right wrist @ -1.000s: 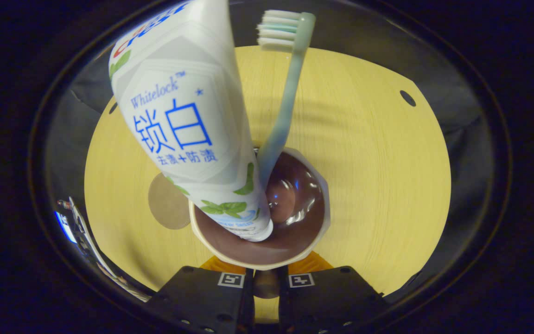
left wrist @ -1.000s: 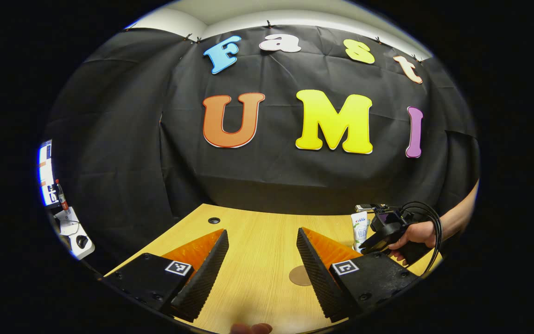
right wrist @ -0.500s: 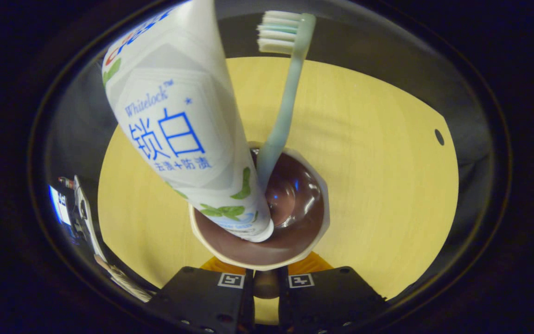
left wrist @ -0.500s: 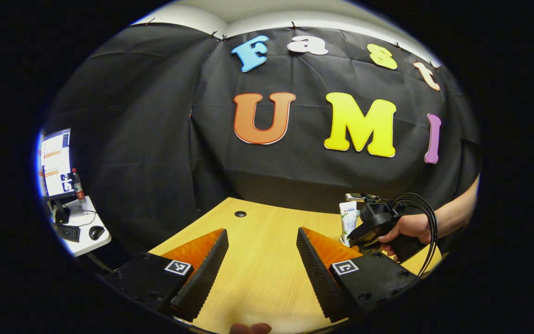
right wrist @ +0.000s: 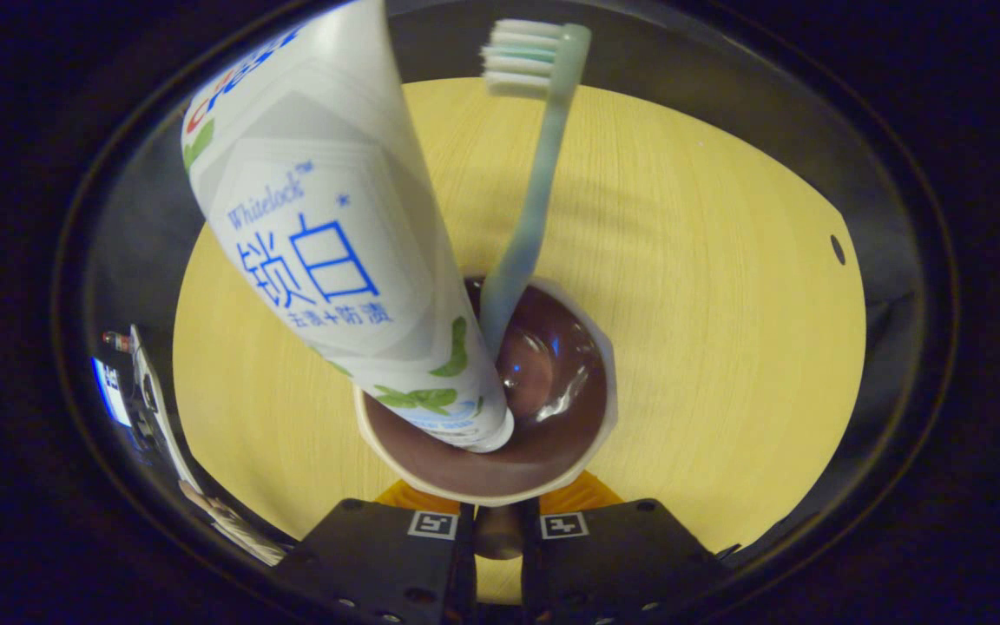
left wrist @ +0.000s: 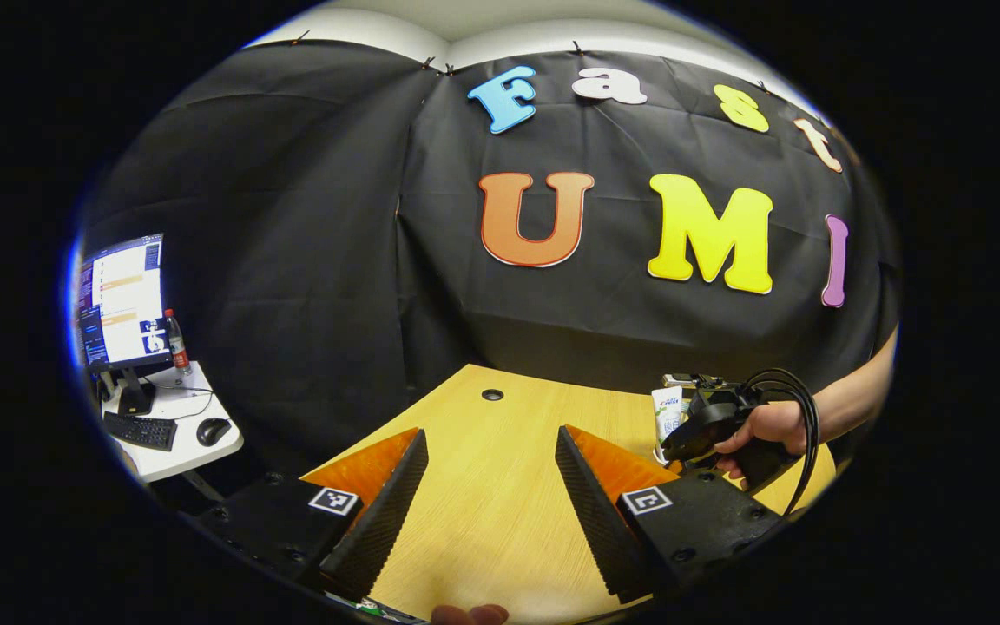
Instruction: Put the toothbrush and toothpaste on the desktop into the cup, then pick up the cup and place it on the coaster on the desktop.
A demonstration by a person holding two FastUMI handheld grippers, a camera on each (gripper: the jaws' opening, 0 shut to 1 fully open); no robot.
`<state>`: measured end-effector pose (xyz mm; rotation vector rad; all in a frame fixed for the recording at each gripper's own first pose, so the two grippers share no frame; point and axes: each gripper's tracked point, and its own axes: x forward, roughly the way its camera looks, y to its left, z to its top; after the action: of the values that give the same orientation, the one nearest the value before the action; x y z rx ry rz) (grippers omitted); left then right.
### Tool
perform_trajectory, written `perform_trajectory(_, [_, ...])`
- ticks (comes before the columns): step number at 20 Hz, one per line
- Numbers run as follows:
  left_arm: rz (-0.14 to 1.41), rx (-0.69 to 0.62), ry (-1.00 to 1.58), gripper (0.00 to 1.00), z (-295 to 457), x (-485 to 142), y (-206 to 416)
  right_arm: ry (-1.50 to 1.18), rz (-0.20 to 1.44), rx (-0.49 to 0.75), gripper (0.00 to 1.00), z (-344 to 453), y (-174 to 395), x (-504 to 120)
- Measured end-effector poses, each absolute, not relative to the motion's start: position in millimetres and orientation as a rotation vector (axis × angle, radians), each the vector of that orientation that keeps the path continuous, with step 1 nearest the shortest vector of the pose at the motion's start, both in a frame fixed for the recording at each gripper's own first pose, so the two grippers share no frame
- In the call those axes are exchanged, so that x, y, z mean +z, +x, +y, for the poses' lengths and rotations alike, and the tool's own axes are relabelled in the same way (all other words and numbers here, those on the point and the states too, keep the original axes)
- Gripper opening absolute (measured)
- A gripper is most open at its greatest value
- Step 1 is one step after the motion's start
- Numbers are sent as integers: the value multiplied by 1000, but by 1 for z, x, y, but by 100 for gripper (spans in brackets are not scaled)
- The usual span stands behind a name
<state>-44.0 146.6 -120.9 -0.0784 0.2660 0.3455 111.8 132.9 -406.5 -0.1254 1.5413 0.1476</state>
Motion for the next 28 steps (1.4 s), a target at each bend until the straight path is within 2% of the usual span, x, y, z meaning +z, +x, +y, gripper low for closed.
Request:
perform_trajectory(2, [266,336,-81,94,146,-121,-44,-126,1548,132,23,132,108,-406])
perform_trajectory(5, [255,317,-70,94,143,-115,-40,-96,1542,143,35,135,104,-401])
perform_trajectory(7, [250,297,-66,94,139,-113,-36,-82,1525,144,76,133,103,-392])
perform_trajectory(9, [245,271,-67,94,131,-110,-32,-43,1493,151,98,134,100,-375])
perform_trajectory(16, [211,114,-65,94,78,-89,3,79,1279,166,94,99,60,-275])
perform_trajectory(17, [200,85,-64,94,69,-84,10,86,1215,160,96,86,58,-257])
perform_trajectory(24, [109,-36,-85,94,19,-25,46,0,460,42,96,-1,99,-98])
perform_trajectory(28, [59,-40,-66,94,2,5,51,-28,250,-2,96,-25,70,-27])
